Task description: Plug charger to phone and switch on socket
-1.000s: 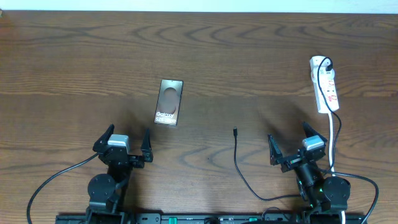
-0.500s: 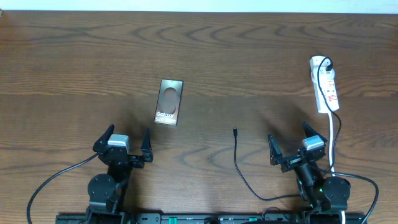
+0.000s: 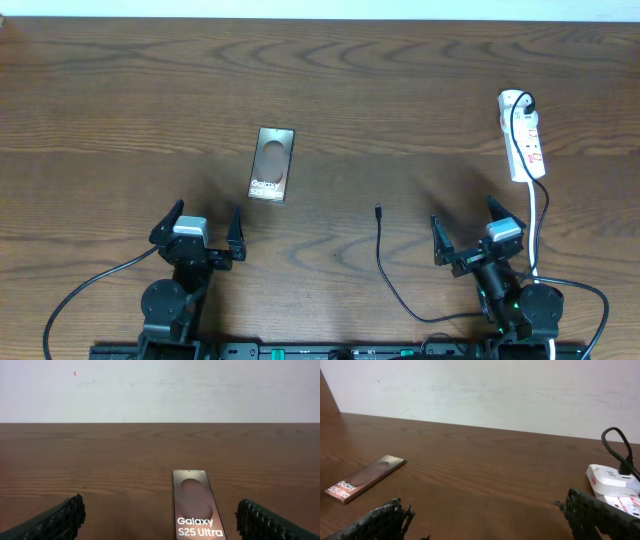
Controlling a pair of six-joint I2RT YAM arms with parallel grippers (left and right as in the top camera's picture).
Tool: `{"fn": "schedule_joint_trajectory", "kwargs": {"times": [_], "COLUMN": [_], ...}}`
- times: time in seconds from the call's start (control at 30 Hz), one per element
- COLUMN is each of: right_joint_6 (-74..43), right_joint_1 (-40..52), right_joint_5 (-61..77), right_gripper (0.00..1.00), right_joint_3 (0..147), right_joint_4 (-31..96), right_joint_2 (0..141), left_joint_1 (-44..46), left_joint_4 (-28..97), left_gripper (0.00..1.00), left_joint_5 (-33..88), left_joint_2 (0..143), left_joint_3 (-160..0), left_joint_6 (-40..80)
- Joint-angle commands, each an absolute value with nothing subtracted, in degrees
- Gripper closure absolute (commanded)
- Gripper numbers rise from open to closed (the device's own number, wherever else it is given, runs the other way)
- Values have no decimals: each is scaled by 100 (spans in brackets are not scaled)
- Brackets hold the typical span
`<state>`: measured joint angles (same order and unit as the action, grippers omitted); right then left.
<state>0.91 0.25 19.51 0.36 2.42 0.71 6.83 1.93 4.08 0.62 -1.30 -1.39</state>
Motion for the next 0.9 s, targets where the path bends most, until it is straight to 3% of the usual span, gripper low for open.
{"fn": "schedule_joint_trajectory", "kwargs": {"times": [0.0,0.43,0.6,0.87], "right_joint_6": [180,180,180,180], "right_joint_1": [47,47,47,47], "right_joint_5": [1881,1881,1881,1881], "right_gripper": [1,1,1,1], "right_joint_3": [32,32,32,32], "right_joint_4": [279,279,279,279], "right_joint_2": [64,64,64,64], "left_joint_1": [655,655,655,655], "left_joint_4": [377,-228,635,3138], "left_gripper": [2,2,2,2], "left_joint_5": [381,744,746,749], "left_joint_2": [34,220,943,3492], "left_joint_3": [-23,-947,-2257,-5835], "left_joint_6": [-191,781,1096,1120]}}
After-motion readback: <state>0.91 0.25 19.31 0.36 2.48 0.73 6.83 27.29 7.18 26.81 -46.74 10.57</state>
